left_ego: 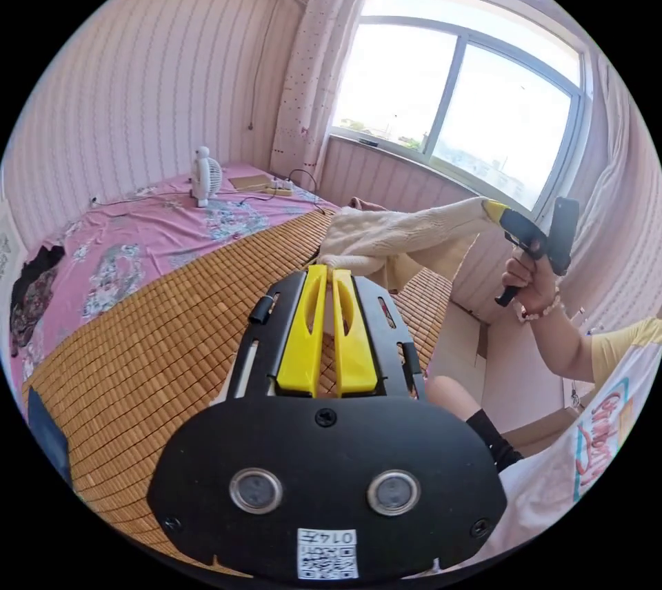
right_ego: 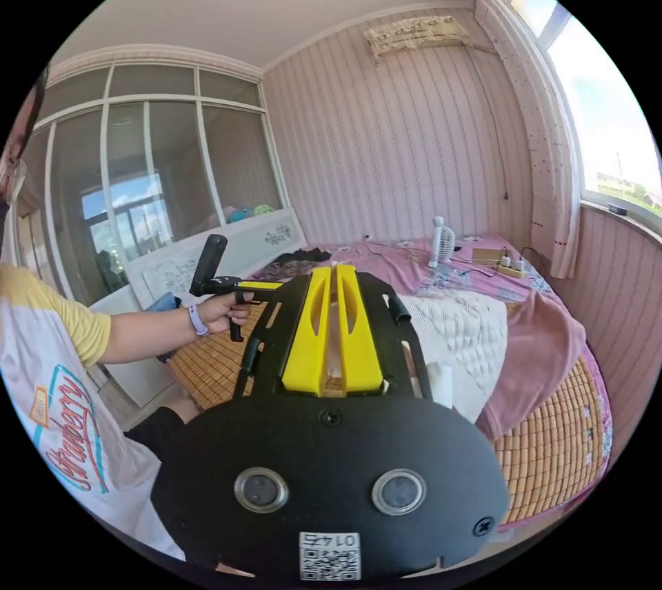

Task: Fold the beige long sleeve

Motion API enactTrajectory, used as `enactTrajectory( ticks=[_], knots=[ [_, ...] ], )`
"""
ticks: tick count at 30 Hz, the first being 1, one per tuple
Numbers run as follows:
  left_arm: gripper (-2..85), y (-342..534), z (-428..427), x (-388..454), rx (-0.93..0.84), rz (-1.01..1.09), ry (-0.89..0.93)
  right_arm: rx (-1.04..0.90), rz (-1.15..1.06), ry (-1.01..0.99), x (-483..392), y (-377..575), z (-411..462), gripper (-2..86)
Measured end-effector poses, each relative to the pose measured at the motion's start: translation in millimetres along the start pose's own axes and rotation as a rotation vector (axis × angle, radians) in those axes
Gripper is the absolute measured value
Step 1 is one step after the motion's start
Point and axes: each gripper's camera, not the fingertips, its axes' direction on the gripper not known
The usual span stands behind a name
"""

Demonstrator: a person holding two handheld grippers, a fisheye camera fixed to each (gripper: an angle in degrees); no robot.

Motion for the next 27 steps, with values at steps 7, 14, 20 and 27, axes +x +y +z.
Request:
enactTrajectory(
  ticks=[7, 14, 20, 27],
  knots=[
    [-1.0, 43.7, -234.8, -44.5, 0.12, -0.119, -0.504, 0.151, 0.052, -0.252, -92.7, -28.8, 50.1, 0.3],
    [-1.0, 23.4, -244.2, -55.9, 0.102, 0.087, -0.671, 0.009, 0.024, -0.299, -118.3, 28.6, 80.9, 0.1],
    [-0.4, 66.9, -162.2, -103.5, 0.114, 0.018, -0.413, -0.192, 0.146, -0.107, -99.8, 131.2, 79.8, 1.4],
    [2.6, 232.2, -80.6, -161.2, -0.071, -0.271, -0.153, -0.659, 0.21, 0.047, -75.8, 232.8, 137.1, 10.1]
  ],
)
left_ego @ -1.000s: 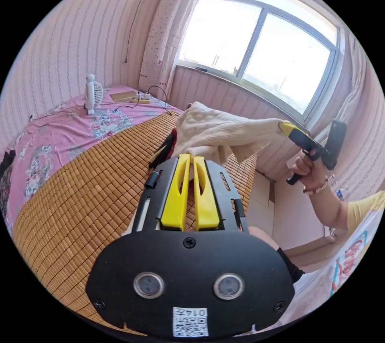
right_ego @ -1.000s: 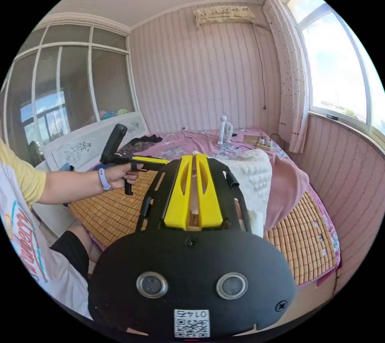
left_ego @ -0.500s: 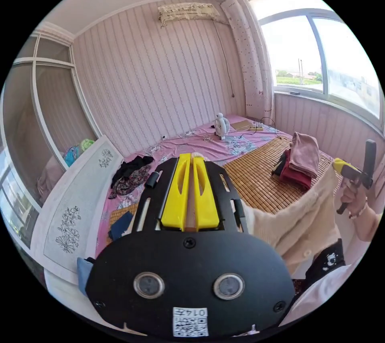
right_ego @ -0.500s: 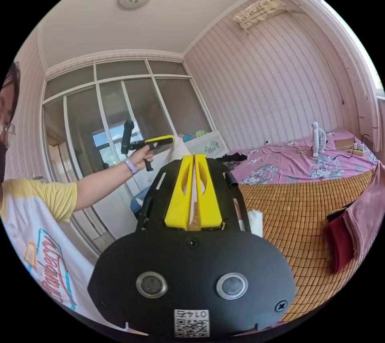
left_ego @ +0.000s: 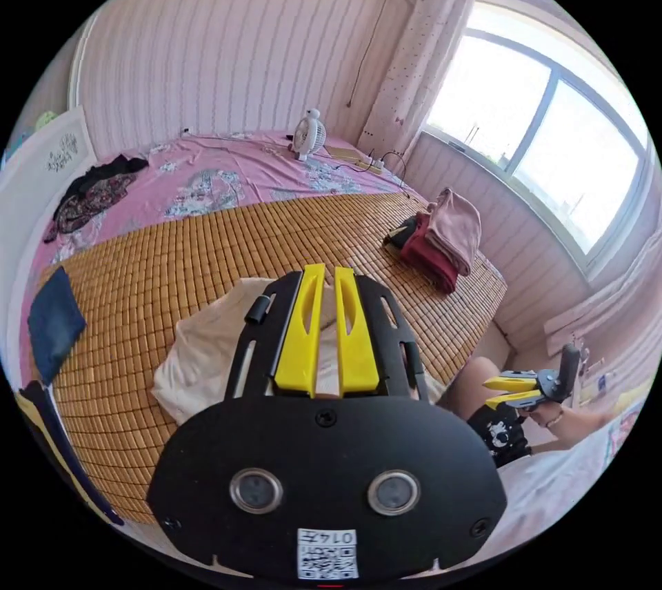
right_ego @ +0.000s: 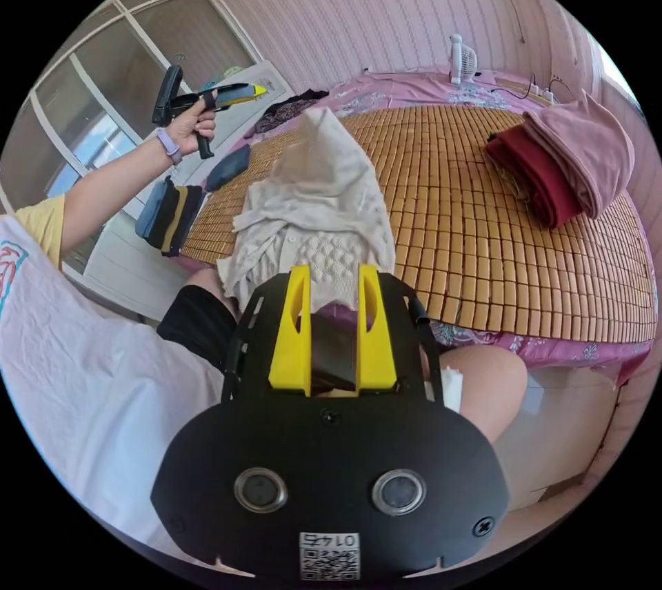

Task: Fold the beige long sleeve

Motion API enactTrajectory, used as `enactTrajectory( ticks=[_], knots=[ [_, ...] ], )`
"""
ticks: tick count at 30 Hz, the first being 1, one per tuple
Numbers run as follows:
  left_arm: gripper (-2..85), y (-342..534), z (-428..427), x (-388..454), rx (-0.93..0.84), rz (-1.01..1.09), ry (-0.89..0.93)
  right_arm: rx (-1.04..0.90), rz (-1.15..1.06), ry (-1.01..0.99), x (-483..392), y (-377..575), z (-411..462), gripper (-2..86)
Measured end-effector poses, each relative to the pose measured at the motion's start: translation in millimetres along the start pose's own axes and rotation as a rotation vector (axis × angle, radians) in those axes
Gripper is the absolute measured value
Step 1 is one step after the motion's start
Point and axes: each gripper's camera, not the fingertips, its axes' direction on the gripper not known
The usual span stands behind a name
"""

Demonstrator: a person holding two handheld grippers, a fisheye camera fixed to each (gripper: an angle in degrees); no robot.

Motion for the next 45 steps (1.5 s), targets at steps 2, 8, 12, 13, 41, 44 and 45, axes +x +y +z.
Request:
enactTrajectory(
  ticks=[2, 8, 12, 13, 41, 44, 45],
  knots=[
    [3.0, 65.5, -1.3, -24.7, -0.017, -0.046, 0.012, -0.035, -0.043, 0.019, -5.3, -13.7, 23.3, 11.2],
    [4.3, 202.4, -4.8, -80.1, -0.151, -0.167, -0.135, -0.102, -0.326, -0.02, -70.4, -100.4, 119.8, 11.1],
    [5.0, 241.5, 21.0, -87.5, -0.232, -0.198, -0.109, -0.157, -0.452, -0.012, -122.9, -156.1, 201.7, 12.0],
    [5.1, 246.7, 29.7, -85.6, -0.235, -0.195, -0.11, -0.181, -0.475, 0.001, -137.6, -171.0, 227.6, 12.3],
    [5.8, 241.6, 166.6, -67.6, -0.283, 0.002, -0.098, 0.257, 0.264, 0.257, 159.9, -133.5, 40.2, 0.8],
    [6.9, 227.1, 212.5, -65.4, -0.362, 0.01, -0.097, 0.218, 0.26, 0.318, 169.9, -130.5, 46.4, 0.8],
    [7.0, 226.9, 223.0, -66.4, -0.4, 0.002, -0.1, 0.211, 0.261, 0.319, 172.0, -130.5, 48.8, 0.8]
  ],
)
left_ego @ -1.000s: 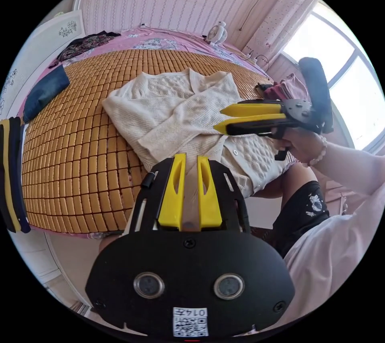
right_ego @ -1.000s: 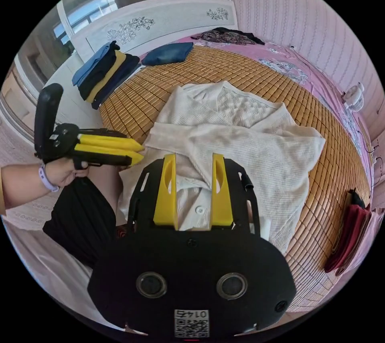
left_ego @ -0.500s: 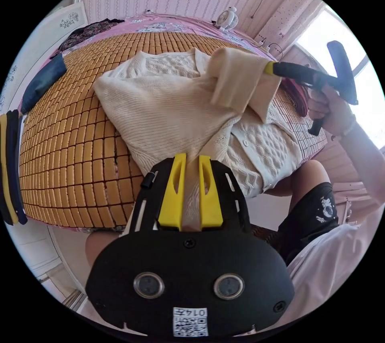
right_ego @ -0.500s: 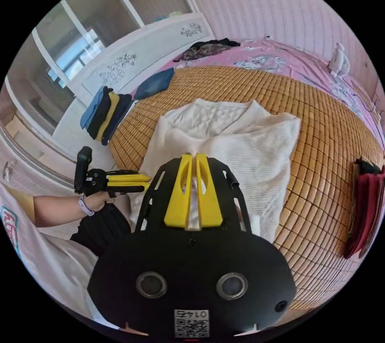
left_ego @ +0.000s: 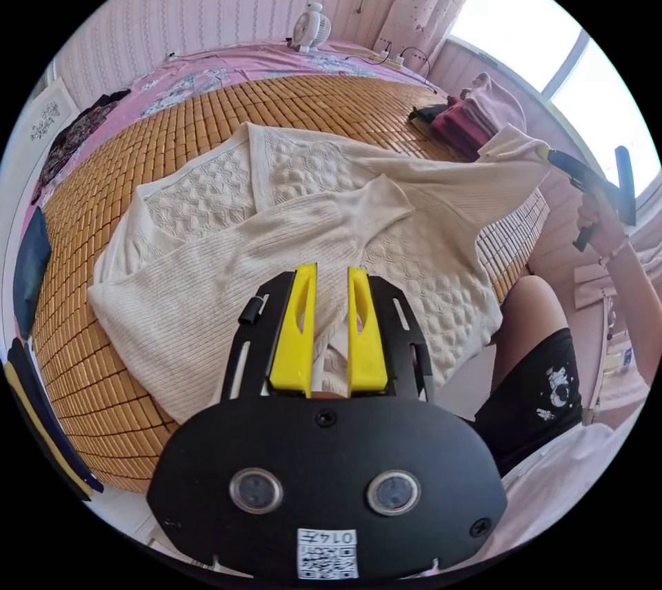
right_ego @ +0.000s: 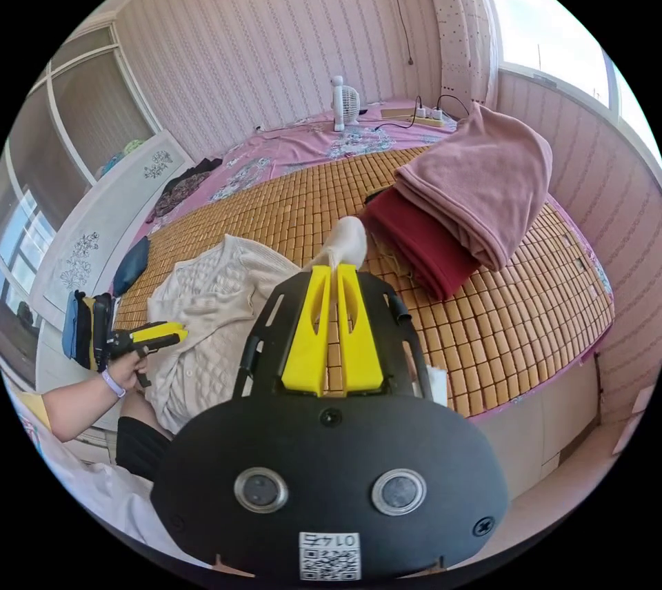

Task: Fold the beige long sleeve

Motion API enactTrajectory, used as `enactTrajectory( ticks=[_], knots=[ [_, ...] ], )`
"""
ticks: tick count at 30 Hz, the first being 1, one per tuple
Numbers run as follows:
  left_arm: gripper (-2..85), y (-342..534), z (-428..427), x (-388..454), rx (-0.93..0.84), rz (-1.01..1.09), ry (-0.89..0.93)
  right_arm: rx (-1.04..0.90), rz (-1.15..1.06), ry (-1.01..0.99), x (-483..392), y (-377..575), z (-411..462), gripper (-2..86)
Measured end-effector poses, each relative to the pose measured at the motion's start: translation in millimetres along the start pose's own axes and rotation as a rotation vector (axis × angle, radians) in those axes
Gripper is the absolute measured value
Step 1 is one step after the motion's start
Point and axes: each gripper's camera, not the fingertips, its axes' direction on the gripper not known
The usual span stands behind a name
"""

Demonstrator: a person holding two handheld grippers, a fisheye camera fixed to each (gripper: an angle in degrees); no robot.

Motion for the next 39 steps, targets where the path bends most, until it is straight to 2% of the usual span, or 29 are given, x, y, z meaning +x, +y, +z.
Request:
enactTrajectory(
  ticks=[1, 4, 6, 9, 12, 14, 17, 20, 23, 25, 29, 32, 34, 36, 39],
  knots=[
    [6.8, -5.6, 22.4, -2.0, -0.115, -0.021, 0.002, -0.015, 0.005, 0.008, 2.7, 0.5, 6.5, 0.8],
    [3.5, -1.2, 34.7, -8.5, -0.142, -0.044, 0.001, -0.054, 0.021, 0.041, 10.8, 5.6, 24.3, 0.9],
    [0.8, 6.5, 25.0, -15.3, -0.097, -0.048, 0.022, -0.082, 0.023, 0.06, 16.3, 10.8, 34.7, 1.1],
    [-0.4, 43.2, -28.5, -49.2, 0.102, -0.145, 0.036, -0.133, 0.023, 0.095, 26.7, 22.9, 50.0, 1.7],
    [-0.3, 113.0, -93.8, -99.7, 0.207, -0.299, -0.104, -0.166, 0.028, 0.136, 33.5, 39.6, 60.3, 3.4],
    [0.7, 189.3, -133.7, -148.2, 0.203, -0.519, -0.259, -0.142, 0.037, 0.171, 29.8, 57.7, 63.1, 5.0],
    [2.5, 289.2, -167.8, -194.1, 0.217, -0.826, -0.394, -0.104, 0.01, 0.248, 9.1, 79.3, 67.6, 7.8],
    [4.4, 344.9, -186.4, -203.6, 0.252, -0.937, -0.425, -0.083, -0.077, 0.401, -26.2, 87.4, 75.8, 11.4],
    [5.1, 345.4, -177.4, -195.1, 0.273, -0.862, -0.414, 0.078, -0.119, 0.539, -67.1, 83.0, 76.7, 11.3],
    [5.9, 329.5, -155.6, -193.6, 0.255, -0.799, -0.357, 0.138, -0.195, 0.455, -96.3, 75.7, 87.2, 11.3],
    [7.2, 276.9, -80.0, -198.1, 0.107, -0.689, -0.268, 0.007, -0.418, 0.23, -177.0, 49.5, 158.1, 12.4],
    [9.4, 242.5, -27.2, -203.9, -0.013, -0.624, -0.234, -0.076, -0.558, 0.156, -236.0, 34.7, 214.7, 12.9],
    [10.7, 230.3, -7.0, -207.2, -0.042, -0.62, -0.239, -0.112, -0.625, 0.134, -267.0, 26.2, 247.6, 13.0],
    [10.8, 227.4, -0.6, -209.0, 0.025, -0.643, -0.268, -0.172, -0.631, 0.11, -289.3, 17.8, 282.1, 12.8],
    [8.2, 219.1, 8.8, -213.4, 0.032, -0.629, -0.271, -0.364, -0.572, 0.038, -305.9, 15.3, 345.3, 11.7]
  ],
)
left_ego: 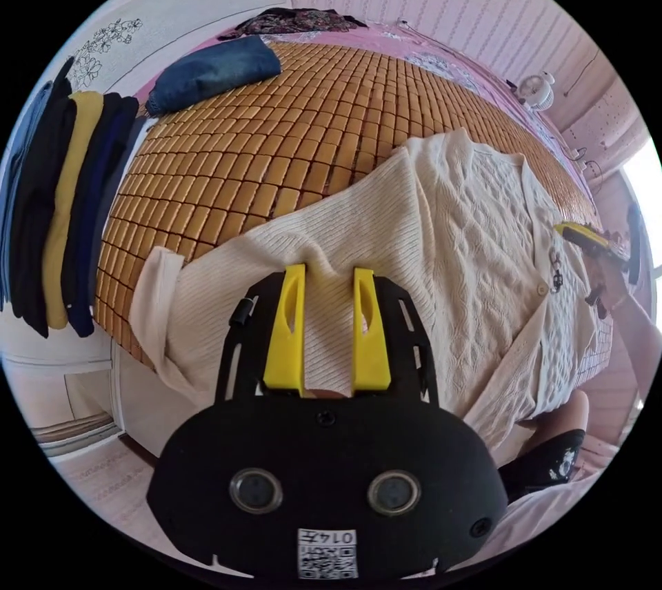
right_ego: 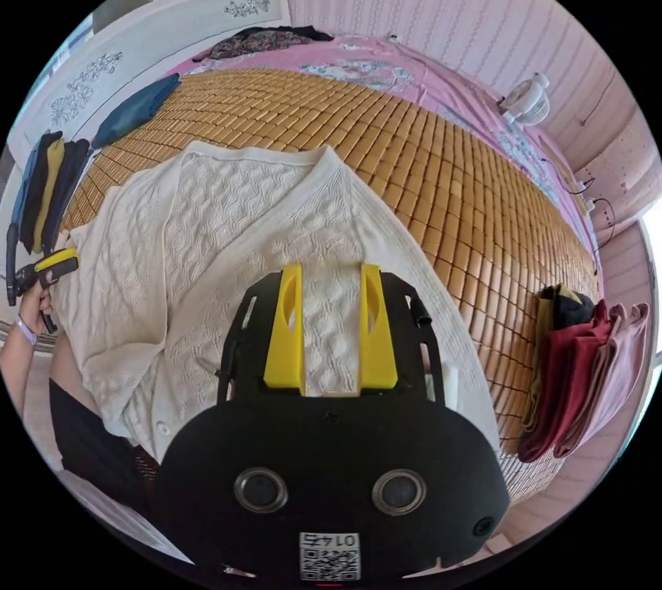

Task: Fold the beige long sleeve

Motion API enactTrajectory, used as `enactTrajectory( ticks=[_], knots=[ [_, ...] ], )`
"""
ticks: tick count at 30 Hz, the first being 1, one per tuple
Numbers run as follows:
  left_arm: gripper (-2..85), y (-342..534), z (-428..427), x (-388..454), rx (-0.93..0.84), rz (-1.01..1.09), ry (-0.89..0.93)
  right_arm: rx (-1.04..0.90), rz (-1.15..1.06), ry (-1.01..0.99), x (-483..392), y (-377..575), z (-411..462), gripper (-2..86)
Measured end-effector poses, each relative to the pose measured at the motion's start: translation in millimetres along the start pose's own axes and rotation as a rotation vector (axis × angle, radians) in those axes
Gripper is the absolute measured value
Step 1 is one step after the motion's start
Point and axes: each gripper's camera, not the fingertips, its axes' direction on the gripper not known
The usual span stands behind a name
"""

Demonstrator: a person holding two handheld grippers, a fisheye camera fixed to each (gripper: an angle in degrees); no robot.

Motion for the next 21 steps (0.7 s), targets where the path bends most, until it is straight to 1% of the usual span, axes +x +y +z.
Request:
enactTrajectory(
  ticks=[1, 2, 5, 7, 9, 10, 12, 13, 16, 18, 20, 21],
  knots=[
    [6.2, -4.4, 1.8, 6.3, 0.015, 0.042, 0.01, -0.05, 0.011, -0.01, -4.1, -4.4, 20.3, 11.5],
    [5.0, -11.5, 2.3, 13.7, 0.037, 0.071, -0.043, 0.016, 0.034, -0.017, -5.9, -3.2, 22.6, 11.2],
    [4.2, -37.3, 19.6, 29.2, 0.024, 0.159, -0.165, 0.042, 0.1, -0.016, -7.4, -4.7, 32.6, 10.9],
    [4.1, -54.6, 28.7, 25.1, 0.057, 0.131, -0.192, 0.046, 0.096, 0.005, -10.9, -8.2, 38.3, 10.7],
    [4.0, -75.5, 37.1, 16.9, 0.077, 0.104, -0.146, 0.036, 0.097, 0.033, -13.4, -17.4, 45.5, 10.6],
    [3.9, -90.4, 43.8, 15.3, 0.032, 0.121, -0.12, 0.02, 0.114, 0.049, -13.1, -26.4, 50.7, 10.5],
    [3.8, -101.3, 46.0, 17.8, 0.109, 0.161, -0.194, -0.002, 0.161, 0.055, -10.4, -39.1, 59.1, 10.5],
    [3.8, -110.9, 54.1, 18.5, 0.059, 0.197, -0.243, 0.008, 0.199, 0.053, -8.0, -44.4, 62.7, 10.4],
    [4.0, -134.2, 61.6, 5.4, 0.064, 0.149, -0.182, 0.014, 0.255, 0.053, -6.6, -53.7, 72.2, 10.3],
    [4.3, -145.8, 68.2, -5.6, 0.061, 0.095, -0.124, 0.016, 0.242, 0.075, -11.6, -55.7, 76.7, 10.4],
    [5.4, -150.0, 72.2, -21.6, 0.07, -0.015, -0.019, 0.019, 0.232, 0.081, -15.5, -53.1, 79.6, 10.3],
    [5.8, -148.8, 72.1, -25.4, 0.07, -0.034, 0.003, 0.021, 0.233, 0.076, -15.4, -51.9, 79.6, 10.3]
  ],
)
